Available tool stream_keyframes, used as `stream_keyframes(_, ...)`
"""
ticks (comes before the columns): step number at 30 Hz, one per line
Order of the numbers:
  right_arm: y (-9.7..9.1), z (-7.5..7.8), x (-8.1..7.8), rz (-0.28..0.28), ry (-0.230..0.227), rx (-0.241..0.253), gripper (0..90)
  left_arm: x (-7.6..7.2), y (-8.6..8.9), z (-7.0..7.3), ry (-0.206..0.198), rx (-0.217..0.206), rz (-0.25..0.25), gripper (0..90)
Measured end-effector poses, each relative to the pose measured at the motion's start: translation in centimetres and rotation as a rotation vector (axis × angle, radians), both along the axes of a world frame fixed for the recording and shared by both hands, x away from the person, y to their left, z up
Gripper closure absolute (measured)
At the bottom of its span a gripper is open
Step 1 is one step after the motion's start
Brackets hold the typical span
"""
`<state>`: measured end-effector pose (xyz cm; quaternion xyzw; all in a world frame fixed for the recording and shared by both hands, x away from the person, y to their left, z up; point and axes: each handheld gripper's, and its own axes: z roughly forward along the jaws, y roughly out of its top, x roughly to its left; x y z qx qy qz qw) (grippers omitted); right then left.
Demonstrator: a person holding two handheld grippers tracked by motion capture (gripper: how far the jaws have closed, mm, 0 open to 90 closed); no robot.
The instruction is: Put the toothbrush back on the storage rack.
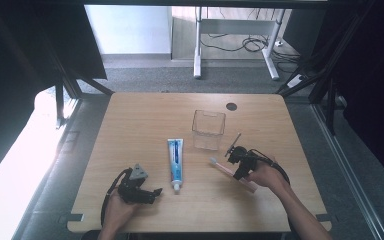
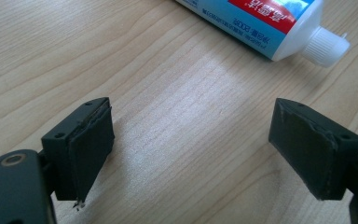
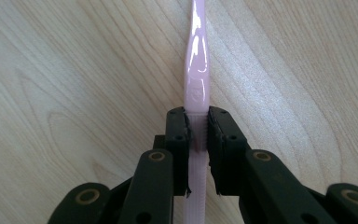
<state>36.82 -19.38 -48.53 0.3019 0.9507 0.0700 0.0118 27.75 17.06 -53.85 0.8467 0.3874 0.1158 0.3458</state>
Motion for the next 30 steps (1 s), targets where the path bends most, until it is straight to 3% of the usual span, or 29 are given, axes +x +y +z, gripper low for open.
stream_keyframes(13, -0.7, 1.3, -0.7, -0.012, -0.015, 0.072, 79.0, 0.1, 0.2, 0.1, -0.006, -0.035, -0.003, 12.9)
stream_keyframes(30, -1.8, 3.8, -1.0, -0.031, -0.052, 0.161, 79.0, 0.0, 0.1, 0.1, -0.01, -0.037, -0.009, 12.8)
